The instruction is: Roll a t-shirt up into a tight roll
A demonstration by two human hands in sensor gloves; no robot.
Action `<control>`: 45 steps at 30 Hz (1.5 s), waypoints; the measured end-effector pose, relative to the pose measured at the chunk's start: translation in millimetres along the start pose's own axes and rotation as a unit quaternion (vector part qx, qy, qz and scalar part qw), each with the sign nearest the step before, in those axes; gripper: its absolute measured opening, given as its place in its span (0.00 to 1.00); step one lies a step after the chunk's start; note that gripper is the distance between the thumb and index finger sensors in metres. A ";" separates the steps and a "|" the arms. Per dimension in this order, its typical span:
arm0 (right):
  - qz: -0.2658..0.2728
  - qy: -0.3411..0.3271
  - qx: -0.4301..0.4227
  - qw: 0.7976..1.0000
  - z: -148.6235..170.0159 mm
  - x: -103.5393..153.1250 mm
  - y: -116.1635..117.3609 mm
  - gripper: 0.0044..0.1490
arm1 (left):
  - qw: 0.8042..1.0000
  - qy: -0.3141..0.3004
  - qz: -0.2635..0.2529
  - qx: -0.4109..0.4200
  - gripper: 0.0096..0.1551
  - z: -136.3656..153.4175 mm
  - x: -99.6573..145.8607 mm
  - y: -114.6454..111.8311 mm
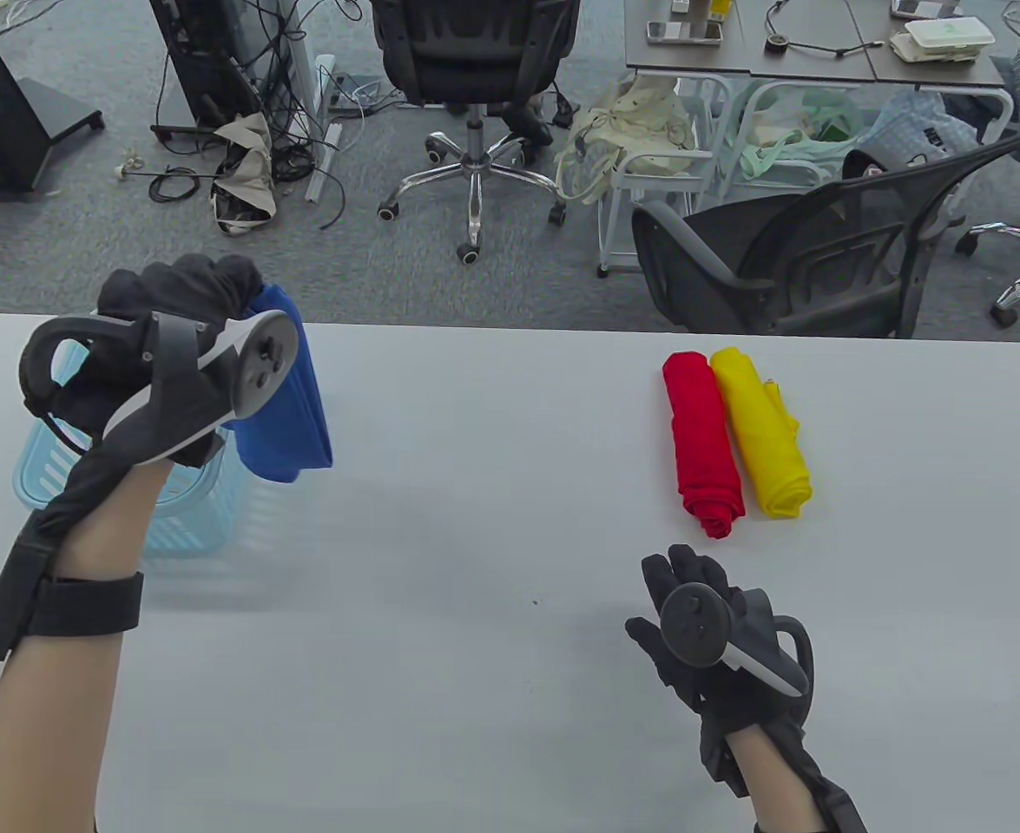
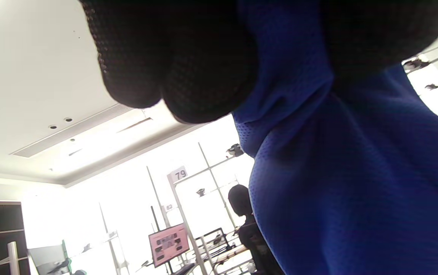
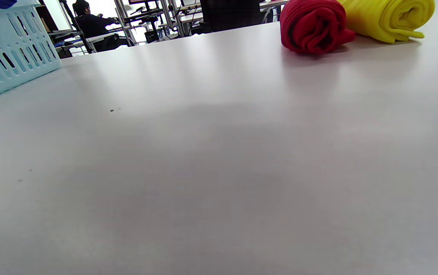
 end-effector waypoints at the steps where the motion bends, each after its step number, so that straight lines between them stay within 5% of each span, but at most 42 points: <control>1: 0.000 0.000 -0.001 1.000 0.3 0.0 -0.2 0.48 | 1.000 -0.008 -0.003 0.009 0.24 -4.6 4.0 4.4; 8: 0.001 0.001 -0.009 1.000 4.1 0.0 -1.8 0.48 | 0.989 -0.079 0.043 0.117 0.25 -47.8 37.2 8.1; 14: -0.001 0.010 -0.004 1.000 7.7 0.8 0.6 0.48 | 0.971 -0.097 0.186 0.113 0.25 -91.1 66.4 -76.7; 19: -0.014 0.015 0.002 1.000 11.0 -1.3 6.4 0.48 | 0.970 -0.133 0.200 -0.034 0.31 -116.1 117.3 -147.1; 25: -0.040 -0.019 0.025 0.999 -10.0 -1.1 20.8 0.47 | 0.894 -0.175 0.406 0.075 0.44 -139.2 206.9 -235.6; 28: -0.062 -0.074 0.058 0.994 -40.3 6.2 37.9 0.45 | 0.857 -0.199 0.458 0.127 0.44 -153.4 237.9 -263.1; 31: -0.092 -0.136 0.103 0.981 -73.4 16.5 60.2 0.43 | 0.863 -0.197 0.457 0.080 0.44 -155.4 252.2 -281.8; 34: -0.107 -0.147 0.158 0.971 -90.8 17.3 79.9 0.42 | 0.883 -0.206 0.421 0.036 0.43 -145.2 250.9 -271.0; 38: -0.121 -0.135 0.123 0.976 -90.7 2.8 73.8 0.41 | 0.903 -0.195 0.379 -0.053 0.36 -123.6 244.3 -254.3; 43: -0.071 -0.063 0.179 0.979 -91.9 -33.8 55.1 0.40 | 0.942 -0.099 0.319 0.005 0.34 -92.3 224.8 -250.2; 45: -0.039 0.047 0.248 0.967 -90.5 -54.4 44.8 0.47 | 0.939 -0.103 0.329 0.018 0.37 -89.0 224.3 -260.7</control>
Point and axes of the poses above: the tracker on the back of each hand, its own z axis roughly to the little-finger side, its own x axis roughly from the fingertips to the wrist, y = z × x, the point moved 4 cm from there along -x, roughly from the wrist to the fingertips, and after that the axes turned 15 degrees about y, right-handed, at the moved point
